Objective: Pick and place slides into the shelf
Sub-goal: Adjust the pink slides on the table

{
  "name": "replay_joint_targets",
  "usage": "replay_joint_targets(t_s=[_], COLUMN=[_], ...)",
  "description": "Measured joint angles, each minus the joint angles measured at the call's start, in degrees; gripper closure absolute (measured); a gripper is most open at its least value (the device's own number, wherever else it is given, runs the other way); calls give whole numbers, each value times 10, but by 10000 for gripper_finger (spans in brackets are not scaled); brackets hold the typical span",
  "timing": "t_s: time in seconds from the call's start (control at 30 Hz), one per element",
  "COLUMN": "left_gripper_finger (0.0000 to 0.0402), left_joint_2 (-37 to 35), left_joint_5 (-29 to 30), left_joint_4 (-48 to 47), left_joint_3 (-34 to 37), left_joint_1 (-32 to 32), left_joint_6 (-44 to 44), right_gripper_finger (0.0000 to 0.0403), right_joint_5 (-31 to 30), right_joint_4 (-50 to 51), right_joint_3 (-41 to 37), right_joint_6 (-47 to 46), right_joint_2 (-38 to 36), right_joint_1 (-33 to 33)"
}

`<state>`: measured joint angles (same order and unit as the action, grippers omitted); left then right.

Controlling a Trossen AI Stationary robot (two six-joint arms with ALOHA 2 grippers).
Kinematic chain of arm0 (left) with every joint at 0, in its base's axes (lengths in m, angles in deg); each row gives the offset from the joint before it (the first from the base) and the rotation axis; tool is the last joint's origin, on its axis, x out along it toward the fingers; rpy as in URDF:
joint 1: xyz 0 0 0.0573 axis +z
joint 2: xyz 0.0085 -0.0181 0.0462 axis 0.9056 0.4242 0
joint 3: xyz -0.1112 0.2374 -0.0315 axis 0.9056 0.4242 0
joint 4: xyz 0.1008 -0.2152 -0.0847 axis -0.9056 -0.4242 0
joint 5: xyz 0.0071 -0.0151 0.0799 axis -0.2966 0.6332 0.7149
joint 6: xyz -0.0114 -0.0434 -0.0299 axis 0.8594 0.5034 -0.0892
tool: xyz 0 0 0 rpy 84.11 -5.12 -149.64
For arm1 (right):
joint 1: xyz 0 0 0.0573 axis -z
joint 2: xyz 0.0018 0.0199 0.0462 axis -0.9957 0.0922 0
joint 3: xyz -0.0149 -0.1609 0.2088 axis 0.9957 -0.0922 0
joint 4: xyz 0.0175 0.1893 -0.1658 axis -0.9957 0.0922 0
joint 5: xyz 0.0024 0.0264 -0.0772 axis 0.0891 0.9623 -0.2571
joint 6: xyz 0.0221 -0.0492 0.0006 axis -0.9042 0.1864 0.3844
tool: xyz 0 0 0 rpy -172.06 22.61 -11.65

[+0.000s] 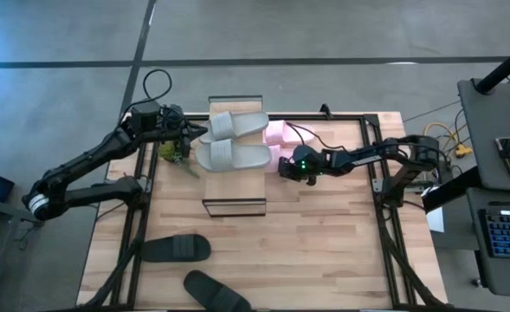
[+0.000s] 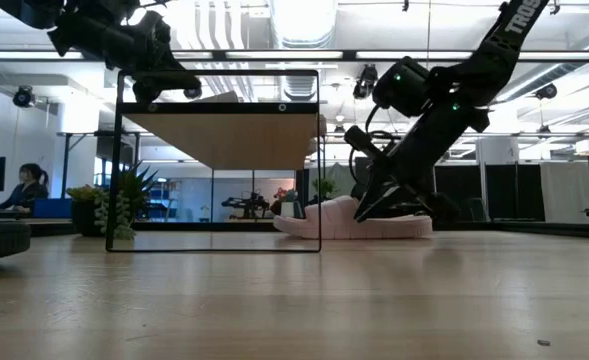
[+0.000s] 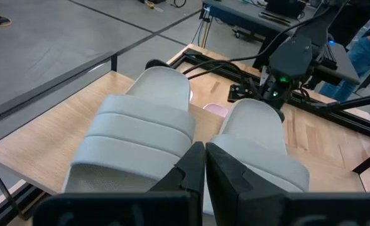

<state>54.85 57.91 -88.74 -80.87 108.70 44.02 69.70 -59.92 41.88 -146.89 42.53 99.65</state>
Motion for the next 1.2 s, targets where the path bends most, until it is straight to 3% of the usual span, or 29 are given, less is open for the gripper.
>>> replay_joint_targets(t_s=[0.37, 0.6, 1.2], left_gripper_finger=[402, 402, 402], left_joint_2=[0, 0, 0], left_joint_5=[0, 0, 0], left_joint_4=[1, 0, 0], left_joint_3=[0, 0, 0], left_joint_1=[0, 0, 0], left_joint_6=[0, 0, 0], right_gripper_finger=[385, 385, 385], right_joint_5=[-3, -46, -45], right_joint_4=[-27, -28, -29], right_joint_3=[24, 25, 27], right_joint_6=[3, 6, 40], right_joint_2=[37, 39, 28], right_joint_1=[0, 10, 42])
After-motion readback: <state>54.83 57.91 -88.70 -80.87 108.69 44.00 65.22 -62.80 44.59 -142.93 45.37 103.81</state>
